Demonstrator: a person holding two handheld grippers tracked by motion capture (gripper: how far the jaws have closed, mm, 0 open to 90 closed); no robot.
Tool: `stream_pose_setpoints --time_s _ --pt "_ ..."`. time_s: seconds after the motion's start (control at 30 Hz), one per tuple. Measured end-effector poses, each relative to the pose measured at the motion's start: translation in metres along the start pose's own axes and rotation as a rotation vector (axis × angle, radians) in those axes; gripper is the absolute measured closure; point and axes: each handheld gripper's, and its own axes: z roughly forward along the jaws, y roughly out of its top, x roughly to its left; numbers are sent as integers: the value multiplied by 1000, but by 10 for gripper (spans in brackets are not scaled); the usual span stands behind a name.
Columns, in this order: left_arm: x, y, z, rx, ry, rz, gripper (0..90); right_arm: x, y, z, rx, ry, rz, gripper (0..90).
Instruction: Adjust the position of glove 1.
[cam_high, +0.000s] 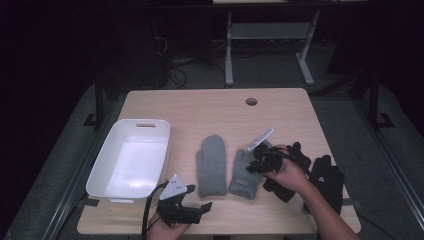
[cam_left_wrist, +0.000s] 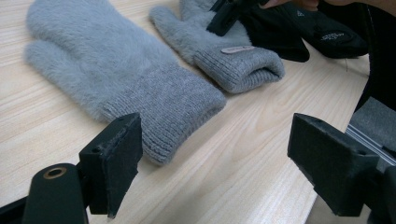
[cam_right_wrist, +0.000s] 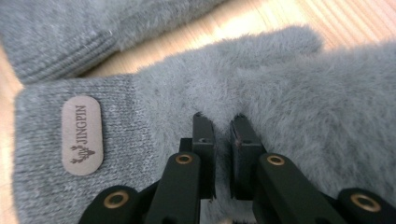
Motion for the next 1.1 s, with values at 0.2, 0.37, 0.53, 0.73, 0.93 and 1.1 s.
stream_pose_setpoints --time_s 0.2,0.37,0.53,0.73,0.93,1.1 --pt "0 0 0 -1 0 -2 180 4 1 -11 -26 12 -16 846" --pt "0 1 -2 -10 3 -5 180 11 8 -30 -60 10 -65 847" --pt "1 1 -4 -16 7 -4 181 15 17 -42 -76 10 -108 846" --pt "0 1 -7 -35 9 -13 181 22 37 -56 -105 52 -162 846" --pt "3 2 -10 -40 14 -11 180 31 64 -51 -99 90 -208 845" --pt "3 2 -10 -45 15 -20 181 39 91 -37 -78 121 -259 844"
